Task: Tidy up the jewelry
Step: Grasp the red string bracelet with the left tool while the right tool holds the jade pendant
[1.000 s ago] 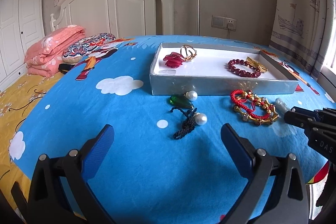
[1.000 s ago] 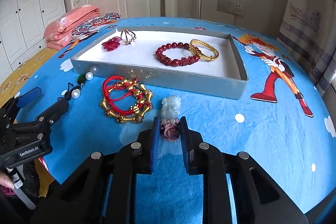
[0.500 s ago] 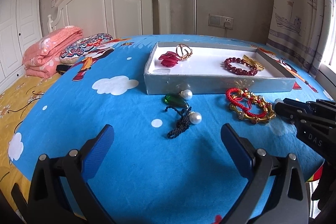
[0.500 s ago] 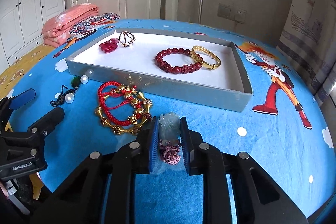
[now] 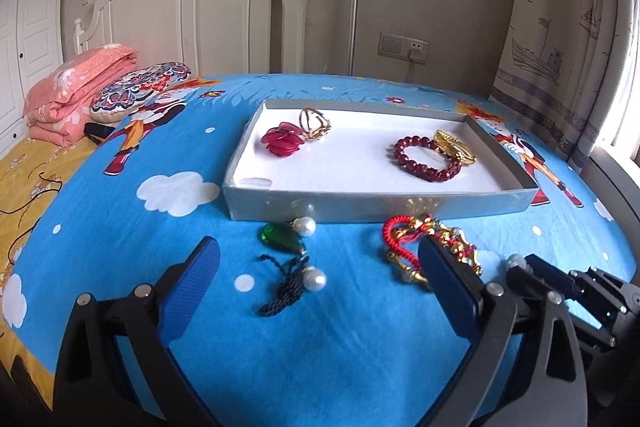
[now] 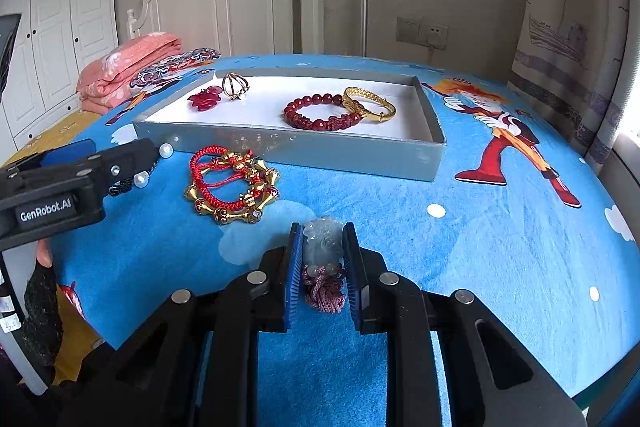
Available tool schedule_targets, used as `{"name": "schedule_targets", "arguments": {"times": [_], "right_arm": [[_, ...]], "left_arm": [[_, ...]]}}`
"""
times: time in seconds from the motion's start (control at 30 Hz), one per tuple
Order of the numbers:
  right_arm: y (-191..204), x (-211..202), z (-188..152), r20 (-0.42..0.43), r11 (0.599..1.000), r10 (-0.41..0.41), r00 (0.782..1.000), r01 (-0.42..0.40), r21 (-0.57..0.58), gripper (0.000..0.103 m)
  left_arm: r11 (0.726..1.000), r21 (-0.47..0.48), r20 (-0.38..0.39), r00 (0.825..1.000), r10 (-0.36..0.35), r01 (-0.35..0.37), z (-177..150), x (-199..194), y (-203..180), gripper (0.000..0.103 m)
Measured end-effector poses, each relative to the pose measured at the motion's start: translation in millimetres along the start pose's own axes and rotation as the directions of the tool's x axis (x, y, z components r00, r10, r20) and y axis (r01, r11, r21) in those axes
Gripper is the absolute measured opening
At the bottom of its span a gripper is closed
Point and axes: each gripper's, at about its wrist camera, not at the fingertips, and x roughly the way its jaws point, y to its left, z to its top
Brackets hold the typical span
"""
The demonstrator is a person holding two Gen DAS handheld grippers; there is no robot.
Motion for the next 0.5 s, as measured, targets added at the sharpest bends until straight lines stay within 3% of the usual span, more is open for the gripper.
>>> {"name": "schedule_targets", "arguments": {"times": [0.1,0.2,0.37,0.4,0.43,0.5], "right_arm": [[-2.9,-1.4,-1.2,0.002,1.000,0.006,1.000,-0.006,0.008,0.020],[-4.6,-2.0,-1.7,0.003,1.000,0.011,1.000,-0.011,0.017,0.020],[-6.6,-3.0,-2.8,0.009,0.999,0.024,1.000,-0.024,0.032,0.020],[-7.4,-3.3,-3.0,0.010,0.999,0.025,1.000,-0.026,0.034,0.020],[-8.3,-3.5,-2.9,0.011,0.999,0.027,1.000,-0.028,0.037,0.020],[-9.7,-3.7,-3.6,0.013,0.999,0.032,0.999,-0.033,0.043,0.020]], "left_arm": [[1.000,0.003,-0.035,0.999,-0.009,0.009,8.1,13.2,-11.3,0.082],[1.000,0.015,-0.043,0.999,0.001,0.000,14.2,21.6,-21.7,0.081],[0.999,0.039,-0.126,0.992,-0.013,0.018,15.0,40.0,-36.9,0.057],[0.999,0.045,-0.143,0.990,-0.010,0.016,13.5,43.6,-38.8,0.050],[0.999,0.049,-0.156,0.988,-0.014,0.022,12.1,46.5,-39.4,0.032],[0.998,0.047,-0.158,0.987,-0.027,0.035,9.9,48.1,-38.7,0.013]]}}
